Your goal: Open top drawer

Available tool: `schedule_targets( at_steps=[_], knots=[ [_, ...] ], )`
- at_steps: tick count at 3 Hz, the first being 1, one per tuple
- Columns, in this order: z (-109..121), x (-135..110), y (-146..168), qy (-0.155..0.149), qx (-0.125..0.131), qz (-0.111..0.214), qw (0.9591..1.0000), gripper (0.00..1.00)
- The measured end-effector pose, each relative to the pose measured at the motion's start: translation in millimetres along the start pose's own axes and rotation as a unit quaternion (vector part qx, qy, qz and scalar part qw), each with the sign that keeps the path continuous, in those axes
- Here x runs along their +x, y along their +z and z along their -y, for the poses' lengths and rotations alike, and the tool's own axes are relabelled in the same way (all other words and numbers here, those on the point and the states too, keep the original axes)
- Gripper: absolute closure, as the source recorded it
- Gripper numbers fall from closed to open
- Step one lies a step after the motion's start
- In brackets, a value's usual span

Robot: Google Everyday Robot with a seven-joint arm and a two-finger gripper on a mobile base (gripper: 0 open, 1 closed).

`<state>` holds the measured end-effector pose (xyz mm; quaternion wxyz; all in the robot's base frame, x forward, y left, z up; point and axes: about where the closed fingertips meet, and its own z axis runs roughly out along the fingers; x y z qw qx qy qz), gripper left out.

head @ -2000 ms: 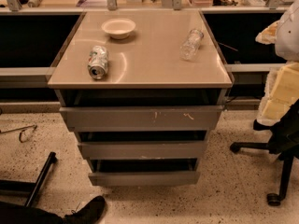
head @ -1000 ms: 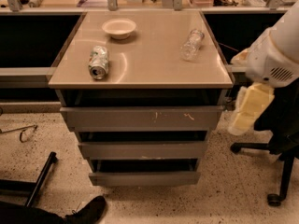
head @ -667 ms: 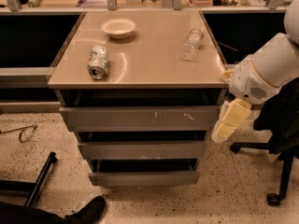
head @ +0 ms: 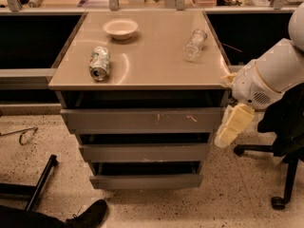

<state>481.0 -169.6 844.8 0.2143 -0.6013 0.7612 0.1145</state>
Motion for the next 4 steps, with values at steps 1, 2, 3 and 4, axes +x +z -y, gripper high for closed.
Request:
schedule_targets(
  at_steps=[1,2,3,4],
  knots=[
    [-1,7,34,-0.022,-0.024,0.023,0.9992,0.0],
    [-6,12,77,-0.055,-0.061,0.04,0.9958,0.0],
    [-6,12,77,-0.055,-0.061,0.04,0.9958,0.0],
    [2,4,91,-0.067,-0.067,0.049,0.9943,0.0]
  ],
)
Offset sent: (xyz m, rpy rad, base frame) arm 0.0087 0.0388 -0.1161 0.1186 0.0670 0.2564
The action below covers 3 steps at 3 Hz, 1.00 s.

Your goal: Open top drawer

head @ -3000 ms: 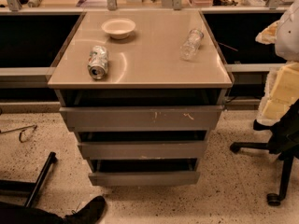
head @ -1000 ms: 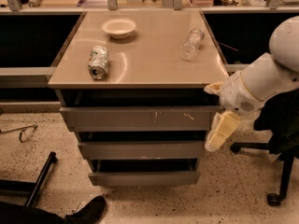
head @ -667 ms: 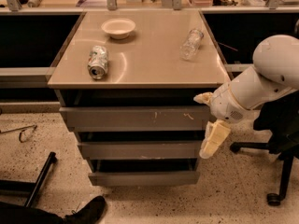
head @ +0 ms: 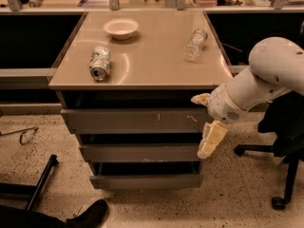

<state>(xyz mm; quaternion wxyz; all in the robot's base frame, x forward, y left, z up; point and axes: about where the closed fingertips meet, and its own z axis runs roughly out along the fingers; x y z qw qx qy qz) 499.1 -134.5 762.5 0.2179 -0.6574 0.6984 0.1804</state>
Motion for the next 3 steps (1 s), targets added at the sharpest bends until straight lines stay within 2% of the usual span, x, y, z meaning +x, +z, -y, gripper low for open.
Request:
schedule_targets(
  at_steps=[1,2,3],
  knots=[
    [12,-5,12,-0.013,0.028,0.027,0.9992,0.0],
    [36,-10,23,-0.024,0.082,0.05,0.9951,0.0],
    [36,-10,23,-0.024,0.082,0.05,0.9951,0.0]
  ],
)
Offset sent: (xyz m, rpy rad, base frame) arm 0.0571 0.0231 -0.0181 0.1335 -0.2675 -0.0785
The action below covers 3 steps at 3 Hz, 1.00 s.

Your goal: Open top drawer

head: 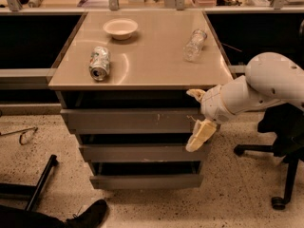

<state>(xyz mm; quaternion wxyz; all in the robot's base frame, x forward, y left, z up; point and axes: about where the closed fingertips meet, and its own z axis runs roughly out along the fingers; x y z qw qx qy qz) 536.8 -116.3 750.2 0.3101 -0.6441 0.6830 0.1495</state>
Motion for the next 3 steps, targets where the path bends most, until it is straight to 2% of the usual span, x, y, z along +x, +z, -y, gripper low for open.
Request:
schedule_targets(
  at_steps=[2,3],
  knots=[
    [13,8,50,0.01,0.014,0.022,0.9996,0.0],
    [15,11,70,0.009,0.004,0.028,0.9996,0.0]
  ],
)
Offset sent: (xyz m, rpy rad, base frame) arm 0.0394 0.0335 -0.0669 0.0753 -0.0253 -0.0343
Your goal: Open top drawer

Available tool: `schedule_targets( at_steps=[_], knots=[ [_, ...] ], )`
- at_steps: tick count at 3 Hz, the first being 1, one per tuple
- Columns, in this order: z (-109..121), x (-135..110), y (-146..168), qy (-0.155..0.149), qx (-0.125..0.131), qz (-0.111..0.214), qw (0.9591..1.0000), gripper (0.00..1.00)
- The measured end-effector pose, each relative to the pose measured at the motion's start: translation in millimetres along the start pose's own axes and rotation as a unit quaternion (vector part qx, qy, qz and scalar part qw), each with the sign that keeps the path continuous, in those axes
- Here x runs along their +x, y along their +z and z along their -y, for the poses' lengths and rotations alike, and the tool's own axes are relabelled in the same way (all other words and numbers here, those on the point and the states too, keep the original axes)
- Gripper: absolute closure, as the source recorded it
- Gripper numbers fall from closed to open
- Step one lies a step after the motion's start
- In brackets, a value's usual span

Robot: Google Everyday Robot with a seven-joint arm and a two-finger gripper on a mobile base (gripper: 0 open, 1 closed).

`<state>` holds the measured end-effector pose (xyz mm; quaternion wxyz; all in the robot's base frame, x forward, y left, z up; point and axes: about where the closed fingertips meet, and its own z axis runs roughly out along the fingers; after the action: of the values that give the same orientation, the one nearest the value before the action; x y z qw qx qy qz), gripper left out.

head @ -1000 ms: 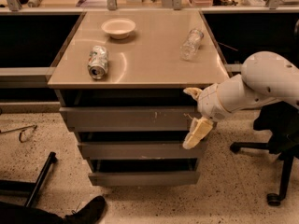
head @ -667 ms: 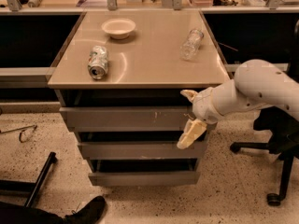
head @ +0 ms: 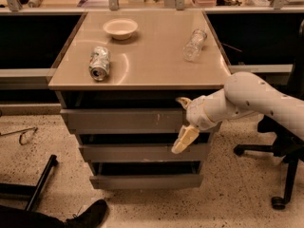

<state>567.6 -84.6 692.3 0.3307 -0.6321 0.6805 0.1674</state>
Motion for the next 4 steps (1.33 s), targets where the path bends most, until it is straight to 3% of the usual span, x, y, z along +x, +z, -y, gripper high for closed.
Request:
schedule_targets(
  at_steps=[4],
  knots=[
    [18,18,50,0.007,-0.047,-0.003,0.9988,0.0]
  ],
)
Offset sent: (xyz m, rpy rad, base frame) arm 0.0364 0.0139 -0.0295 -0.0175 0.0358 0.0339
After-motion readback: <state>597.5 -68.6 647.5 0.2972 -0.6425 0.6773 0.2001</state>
